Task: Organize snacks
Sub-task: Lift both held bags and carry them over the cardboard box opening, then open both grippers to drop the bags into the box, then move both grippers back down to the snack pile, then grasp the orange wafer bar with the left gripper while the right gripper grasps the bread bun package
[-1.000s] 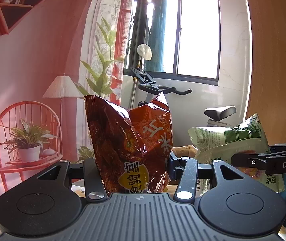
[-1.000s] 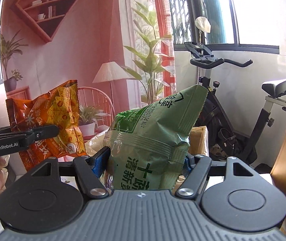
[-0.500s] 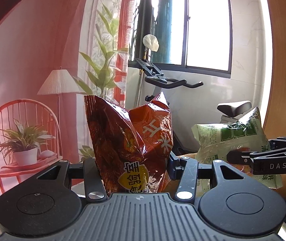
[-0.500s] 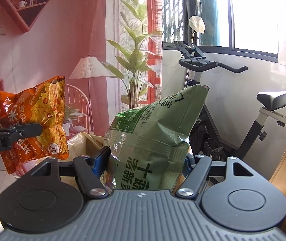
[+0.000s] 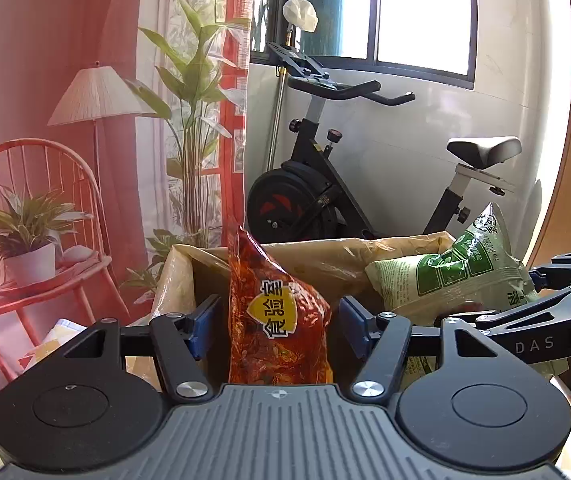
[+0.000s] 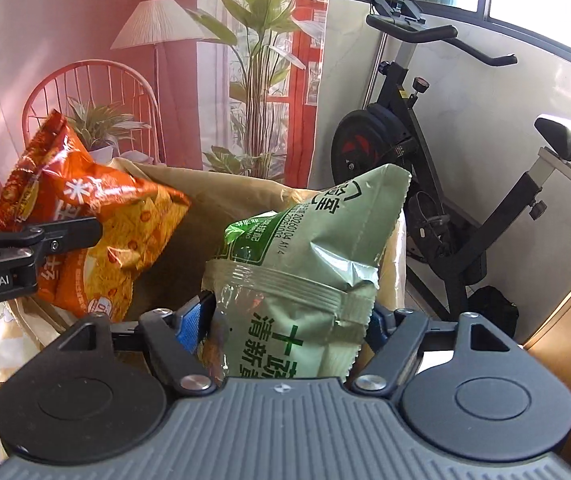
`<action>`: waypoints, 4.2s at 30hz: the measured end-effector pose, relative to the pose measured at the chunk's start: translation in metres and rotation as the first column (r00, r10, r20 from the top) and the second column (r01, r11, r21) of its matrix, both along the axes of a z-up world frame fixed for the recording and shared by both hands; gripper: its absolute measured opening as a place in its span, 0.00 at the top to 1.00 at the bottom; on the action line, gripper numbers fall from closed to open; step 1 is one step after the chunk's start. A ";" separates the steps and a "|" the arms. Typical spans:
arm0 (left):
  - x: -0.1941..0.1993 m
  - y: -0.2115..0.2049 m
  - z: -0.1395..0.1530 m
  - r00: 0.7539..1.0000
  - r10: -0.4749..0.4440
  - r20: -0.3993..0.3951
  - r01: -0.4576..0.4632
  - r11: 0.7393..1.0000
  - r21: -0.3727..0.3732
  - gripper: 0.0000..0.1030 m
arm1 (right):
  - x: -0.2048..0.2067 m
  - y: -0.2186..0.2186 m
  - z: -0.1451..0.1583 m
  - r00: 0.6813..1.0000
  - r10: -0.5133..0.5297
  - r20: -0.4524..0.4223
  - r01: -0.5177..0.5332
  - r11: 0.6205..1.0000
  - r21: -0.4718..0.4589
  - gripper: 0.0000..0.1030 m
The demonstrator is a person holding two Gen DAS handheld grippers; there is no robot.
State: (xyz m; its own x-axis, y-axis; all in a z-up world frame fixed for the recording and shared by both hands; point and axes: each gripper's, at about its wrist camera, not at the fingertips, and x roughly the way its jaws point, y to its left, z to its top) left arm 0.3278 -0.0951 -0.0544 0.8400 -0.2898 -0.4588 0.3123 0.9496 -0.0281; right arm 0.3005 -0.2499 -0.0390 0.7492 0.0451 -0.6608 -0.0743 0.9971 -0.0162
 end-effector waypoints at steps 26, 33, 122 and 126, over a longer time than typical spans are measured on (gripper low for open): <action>-0.099 0.052 0.034 0.998 0.005 0.062 -0.004 1.000 -0.017 0.23 | -0.104 0.008 0.036 0.988 -0.005 0.155 -0.007 0.997 0.077 0.16; -0.125 0.069 0.024 0.998 0.030 0.049 -0.029 0.999 -0.017 0.23 | -0.131 0.010 0.027 0.981 -0.032 0.193 0.009 0.993 0.116 0.16; -0.168 0.078 -0.140 0.974 0.029 -0.226 -0.017 0.998 0.054 0.63 | -0.208 0.034 -0.143 0.992 -0.118 -0.042 0.121 0.989 0.083 0.27; -0.171 0.073 -0.128 0.982 0.018 -0.189 -0.008 0.999 0.054 0.63 | -0.209 0.027 -0.131 0.991 -0.131 0.006 0.130 0.986 0.106 0.27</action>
State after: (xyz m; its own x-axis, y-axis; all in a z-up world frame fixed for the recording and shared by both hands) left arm 0.1572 -0.0220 -0.1821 0.7396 -0.2511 -0.6245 0.2940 0.9551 -0.0359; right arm 0.0914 -0.2230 -0.1701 0.7620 0.0152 -0.6474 0.0559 0.9945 0.0891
